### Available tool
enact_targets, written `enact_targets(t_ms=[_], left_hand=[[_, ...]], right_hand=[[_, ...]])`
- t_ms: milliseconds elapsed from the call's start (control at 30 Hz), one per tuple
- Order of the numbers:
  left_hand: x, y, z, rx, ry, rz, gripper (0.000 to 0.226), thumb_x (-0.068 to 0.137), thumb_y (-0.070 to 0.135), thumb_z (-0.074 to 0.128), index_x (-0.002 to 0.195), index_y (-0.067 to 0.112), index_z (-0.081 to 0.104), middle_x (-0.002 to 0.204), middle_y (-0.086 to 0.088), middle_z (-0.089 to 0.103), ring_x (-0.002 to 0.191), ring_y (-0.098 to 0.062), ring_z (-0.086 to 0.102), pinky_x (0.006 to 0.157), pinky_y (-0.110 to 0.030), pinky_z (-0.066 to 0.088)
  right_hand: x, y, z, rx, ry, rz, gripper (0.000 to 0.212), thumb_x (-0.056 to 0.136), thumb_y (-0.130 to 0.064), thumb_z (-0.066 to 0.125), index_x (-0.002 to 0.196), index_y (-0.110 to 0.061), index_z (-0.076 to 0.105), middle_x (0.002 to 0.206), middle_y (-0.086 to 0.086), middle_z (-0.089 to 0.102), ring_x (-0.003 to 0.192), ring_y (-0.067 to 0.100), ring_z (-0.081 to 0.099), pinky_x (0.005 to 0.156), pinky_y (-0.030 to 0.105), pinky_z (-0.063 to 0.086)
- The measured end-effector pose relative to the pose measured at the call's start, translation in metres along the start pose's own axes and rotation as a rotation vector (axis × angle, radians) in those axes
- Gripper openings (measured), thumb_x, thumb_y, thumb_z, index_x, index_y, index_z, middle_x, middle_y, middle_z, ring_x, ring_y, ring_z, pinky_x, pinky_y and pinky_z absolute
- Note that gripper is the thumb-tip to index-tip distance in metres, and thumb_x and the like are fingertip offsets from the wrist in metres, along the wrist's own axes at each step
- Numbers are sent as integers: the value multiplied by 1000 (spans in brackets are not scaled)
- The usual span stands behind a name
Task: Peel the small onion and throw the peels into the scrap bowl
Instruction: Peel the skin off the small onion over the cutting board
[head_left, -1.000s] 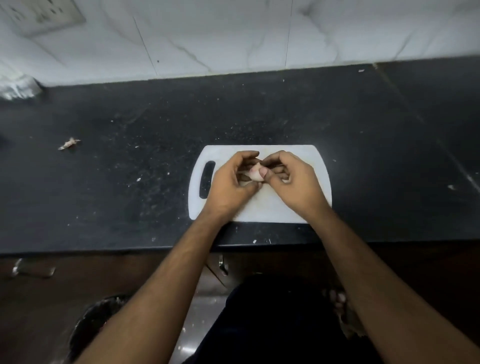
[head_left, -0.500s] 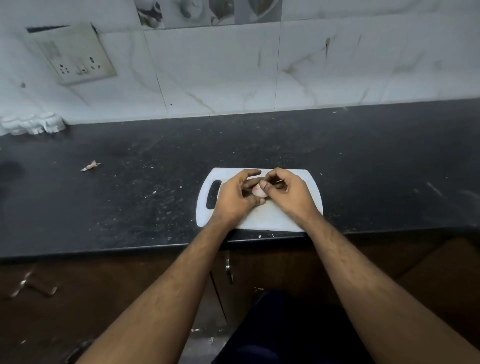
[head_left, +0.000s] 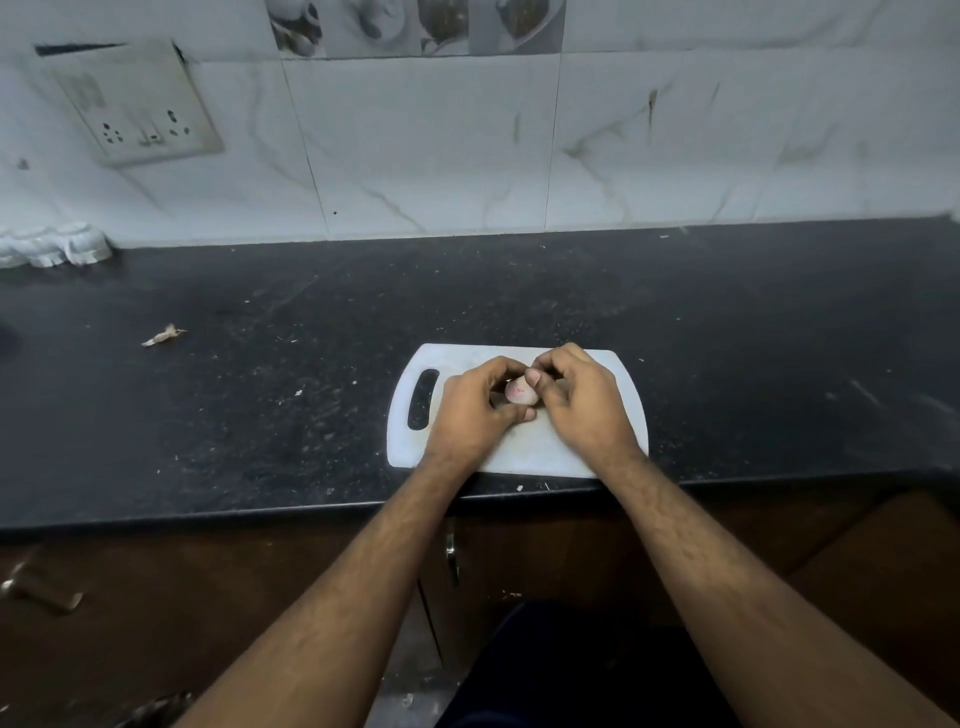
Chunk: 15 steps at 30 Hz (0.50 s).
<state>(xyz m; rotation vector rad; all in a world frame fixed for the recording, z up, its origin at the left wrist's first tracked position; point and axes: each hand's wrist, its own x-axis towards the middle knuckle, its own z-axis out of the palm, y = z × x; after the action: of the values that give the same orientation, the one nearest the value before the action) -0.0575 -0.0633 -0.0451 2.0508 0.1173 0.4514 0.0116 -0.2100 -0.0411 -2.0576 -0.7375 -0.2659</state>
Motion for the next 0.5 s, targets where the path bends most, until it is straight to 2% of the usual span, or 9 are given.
enact_targets(t_ms=[67,200,333,433,500], left_hand=[[-1,0,0,0,6,-8,37,76,7,91,108,19,76,92,8,79,86,-12,73,80,-15,56],[0,0,1,20,5,-15,36,75,9,91,106,21,76,92,9,79,88,-16,74,81,-20,58],[2,-1,1,13,-3,-29,37,77,13,92,109,18,72,99,7,79,89,-11,72,77,-11,52],[2,-1,-1,-42,9,-61,40,76,15,94,109,14,71,102,6,78,87,-5,71,79,-10,51],[3,-2,-2,-78,23,-80,41,75,17,94,109,15,71,102,6,78,90,-5,71,85,-16,55]], right_hand=[[0,0,1,-38,-11,-14,9,100,-19,62,96,-14,68,93,-6,61,80,8,58,69,10,40],[0,-1,0,-41,-51,-6,10,102,-18,57,97,-15,65,94,-8,58,82,0,55,70,7,38],[0,1,-4,29,-80,7,14,103,-15,55,92,-22,58,91,-10,57,83,1,55,72,7,38],[0,4,-6,112,-74,22,15,103,-12,53,92,-19,58,91,-8,58,86,11,58,77,18,44],[1,6,-6,135,-72,43,14,104,-13,51,93,-18,58,92,-7,59,87,15,59,80,26,49]])
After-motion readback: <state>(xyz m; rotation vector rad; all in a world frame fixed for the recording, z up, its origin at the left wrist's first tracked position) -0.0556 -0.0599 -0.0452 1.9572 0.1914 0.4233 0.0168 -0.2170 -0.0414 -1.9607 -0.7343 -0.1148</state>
